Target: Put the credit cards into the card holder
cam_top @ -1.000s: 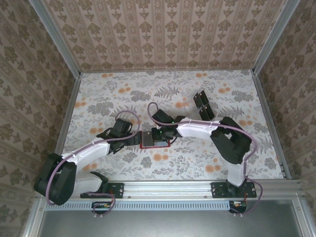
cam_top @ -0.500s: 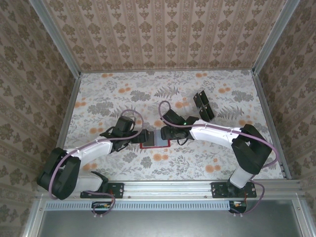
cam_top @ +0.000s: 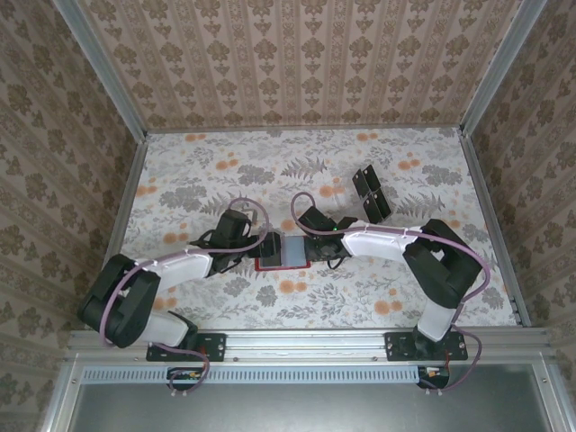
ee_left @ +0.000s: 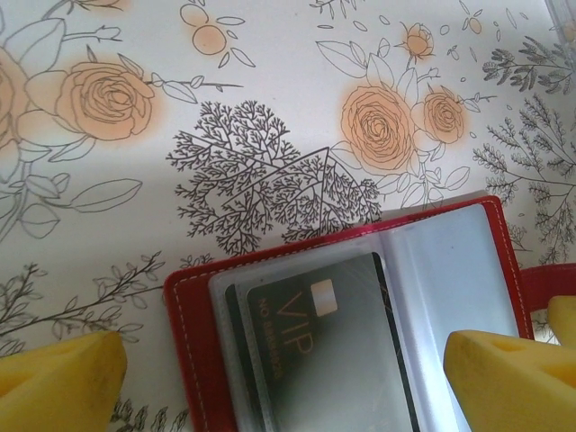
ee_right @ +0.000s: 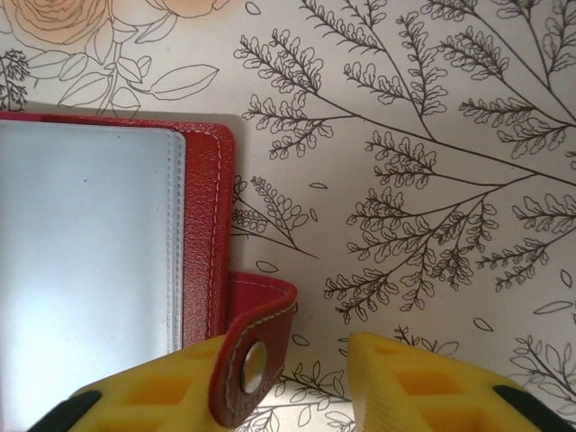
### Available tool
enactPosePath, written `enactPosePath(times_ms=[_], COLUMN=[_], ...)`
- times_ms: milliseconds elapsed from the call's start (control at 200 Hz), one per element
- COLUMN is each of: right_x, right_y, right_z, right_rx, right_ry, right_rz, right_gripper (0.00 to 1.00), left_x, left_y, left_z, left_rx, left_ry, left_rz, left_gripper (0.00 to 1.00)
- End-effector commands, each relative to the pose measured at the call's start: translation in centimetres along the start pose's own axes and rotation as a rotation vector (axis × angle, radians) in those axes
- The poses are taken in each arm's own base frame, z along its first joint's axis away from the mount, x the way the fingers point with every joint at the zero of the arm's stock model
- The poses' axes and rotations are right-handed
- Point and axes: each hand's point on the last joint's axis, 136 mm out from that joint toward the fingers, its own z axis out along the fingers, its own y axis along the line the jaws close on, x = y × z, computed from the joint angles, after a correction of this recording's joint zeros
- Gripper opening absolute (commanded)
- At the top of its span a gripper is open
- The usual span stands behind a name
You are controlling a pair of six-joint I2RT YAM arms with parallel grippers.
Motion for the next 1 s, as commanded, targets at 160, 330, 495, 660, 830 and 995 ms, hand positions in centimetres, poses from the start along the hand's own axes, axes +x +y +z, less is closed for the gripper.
enactPosePath(times_ms=[160,330,495,660,830,995], right_x=[0.8,1.0,1.2,1.5,1.6,1.4], right_y=[0.0,0.2,0.4,0.5,0.8,0.9], right_z=[1.3,1.6,1.9,2.2,2.4,2.2], right_rx=[-0.017,-0.028,-0.046,-0.053,-0.069,-0.08], right_ry=[0.03,0.035,0.043,0.051,0.055,0.051], right_rz=[0.011,0.017,0.025,0.03,0.033,0.033], right_gripper=[0.3,0.25,0.21,0.19,0.18,0.18], left_x=[0.6,0.7,0.3,0.1,-1.0,-2.8], left_y=[-0.6,-1.2,-2.5,-3.1,-3.9,-5.5], left_z=[1.1,1.2,1.0,0.7,-0.8,-2.8], left_rx=[0.035,0.059,0.101,0.118,0.159,0.221], left_ry=[0.015,0.018,0.011,0.002,-0.069,-0.151], left_rz=[-0.006,0.002,0.014,0.01,-0.013,-0.022], left_gripper=[1.0,1.0,1.0,1.0,1.0,1.0])
